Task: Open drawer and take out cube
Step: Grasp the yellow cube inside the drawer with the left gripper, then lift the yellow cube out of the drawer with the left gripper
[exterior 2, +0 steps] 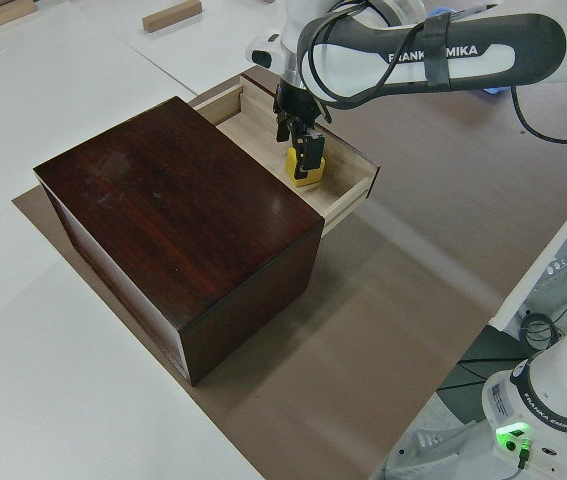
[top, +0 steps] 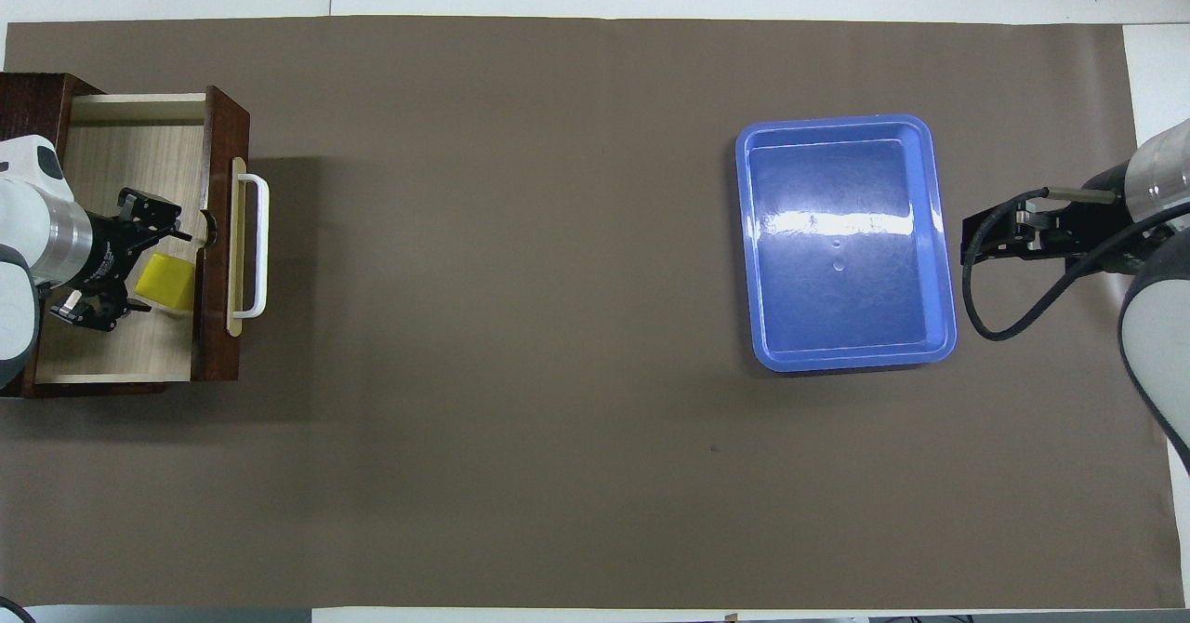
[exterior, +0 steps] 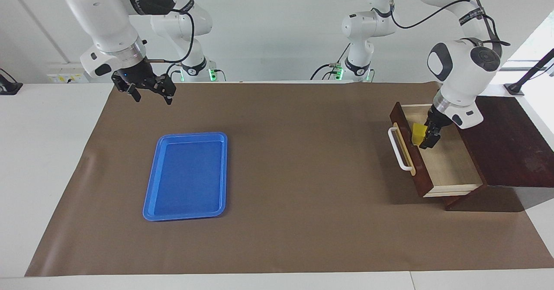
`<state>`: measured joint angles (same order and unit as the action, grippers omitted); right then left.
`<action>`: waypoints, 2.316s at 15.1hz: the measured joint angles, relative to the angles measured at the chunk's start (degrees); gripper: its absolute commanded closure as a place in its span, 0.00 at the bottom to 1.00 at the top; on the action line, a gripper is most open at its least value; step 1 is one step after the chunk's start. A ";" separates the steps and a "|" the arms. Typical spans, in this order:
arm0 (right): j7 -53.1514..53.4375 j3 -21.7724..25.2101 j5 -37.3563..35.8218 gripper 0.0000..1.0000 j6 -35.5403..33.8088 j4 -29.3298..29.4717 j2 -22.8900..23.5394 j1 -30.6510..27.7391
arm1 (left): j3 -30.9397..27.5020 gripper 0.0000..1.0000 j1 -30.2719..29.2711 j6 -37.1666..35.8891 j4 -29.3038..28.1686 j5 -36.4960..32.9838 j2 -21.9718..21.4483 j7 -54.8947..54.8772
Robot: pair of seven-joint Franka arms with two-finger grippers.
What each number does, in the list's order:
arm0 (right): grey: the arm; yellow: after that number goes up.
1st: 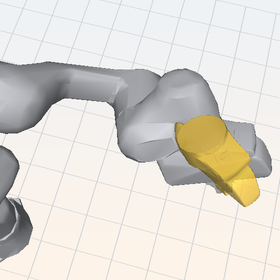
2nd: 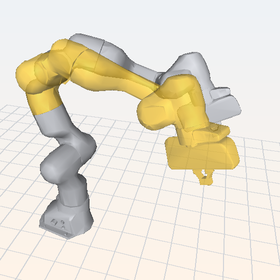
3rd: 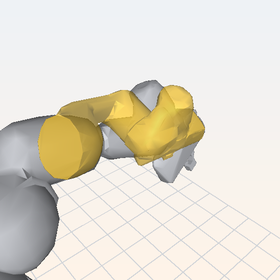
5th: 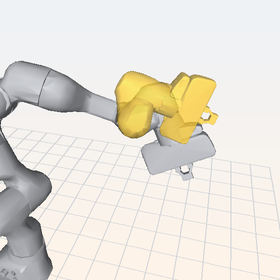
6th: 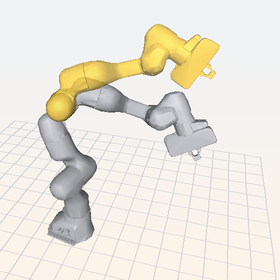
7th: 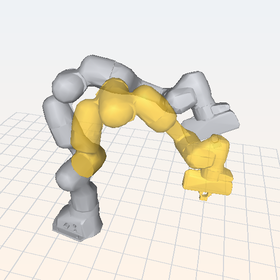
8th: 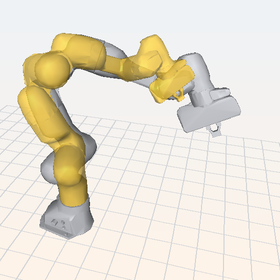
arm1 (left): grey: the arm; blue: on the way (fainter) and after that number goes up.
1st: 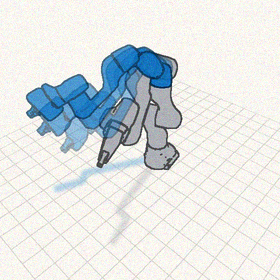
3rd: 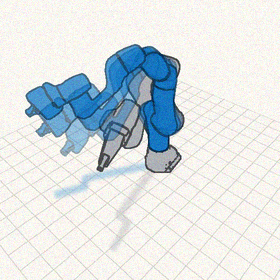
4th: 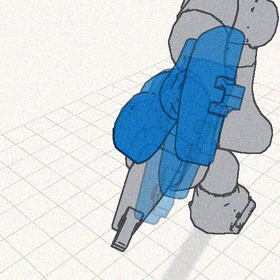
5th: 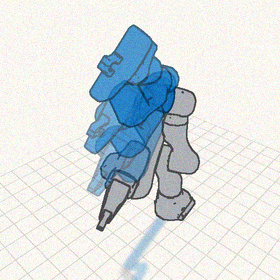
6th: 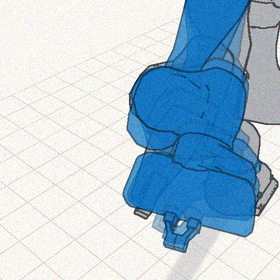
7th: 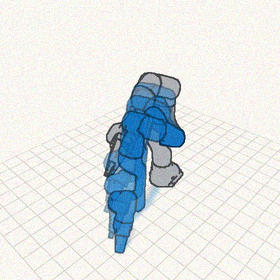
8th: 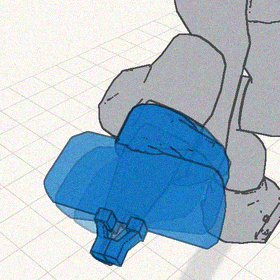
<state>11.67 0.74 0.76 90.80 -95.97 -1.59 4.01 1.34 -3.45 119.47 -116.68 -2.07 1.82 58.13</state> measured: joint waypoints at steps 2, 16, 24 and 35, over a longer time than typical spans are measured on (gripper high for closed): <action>0.00 0.00 0.00 0.01 0.00 0.00 0.00 0.00 | 0.13 1.00 0.02 -0.06 -0.02 0.00 -0.01 0.00; 0.00 0.00 0.00 0.01 0.00 0.00 0.00 0.00 | 1.24 1.00 8.73 -25.56 26.59 0.12 6.24 23.66; 0.00 0.00 0.00 0.01 0.00 0.00 -0.02 0.00 | 1.91 1.00 22.24 -17.65 26.42 0.24 7.48 57.76; 0.00 0.01 0.00 0.01 0.00 0.00 -0.02 0.00 | 1.78 1.00 25.93 -14.90 23.19 1.53 7.43 64.27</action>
<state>11.67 0.74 0.76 90.80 -95.97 -1.62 4.01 3.12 22.48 104.57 -93.49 -0.54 9.25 122.40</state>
